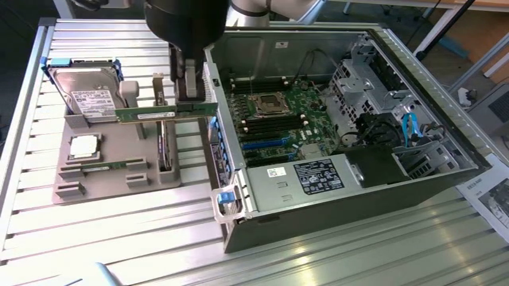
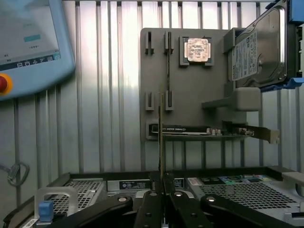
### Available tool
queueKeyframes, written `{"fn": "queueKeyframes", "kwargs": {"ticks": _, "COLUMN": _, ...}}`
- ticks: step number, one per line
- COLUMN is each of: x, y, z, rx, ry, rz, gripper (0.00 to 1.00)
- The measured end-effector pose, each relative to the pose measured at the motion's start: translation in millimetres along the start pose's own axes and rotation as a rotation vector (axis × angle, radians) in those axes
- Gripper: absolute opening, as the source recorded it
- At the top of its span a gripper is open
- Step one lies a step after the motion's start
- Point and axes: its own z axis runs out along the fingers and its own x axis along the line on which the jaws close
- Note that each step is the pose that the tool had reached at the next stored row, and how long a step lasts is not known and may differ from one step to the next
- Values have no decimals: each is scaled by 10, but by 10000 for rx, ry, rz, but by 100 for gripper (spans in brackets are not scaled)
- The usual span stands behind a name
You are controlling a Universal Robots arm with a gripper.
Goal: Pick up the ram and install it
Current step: 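Pick up the ram and move it above insertion slot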
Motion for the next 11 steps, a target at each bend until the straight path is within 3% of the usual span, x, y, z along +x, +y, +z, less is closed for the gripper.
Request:
{"fn": "queueKeyframes", "kwargs": {"ticks": 8, "x": -5, "y": -286, "z": -13, "rx": -3, "ry": 0, "rz": 0, "gripper": 12}}
{"fn": "queueKeyframes", "kwargs": {"ticks": 11, "x": -9, "y": -431, "z": -20, "rx": -3, "ry": 0, "rz": 0, "gripper": 12}}
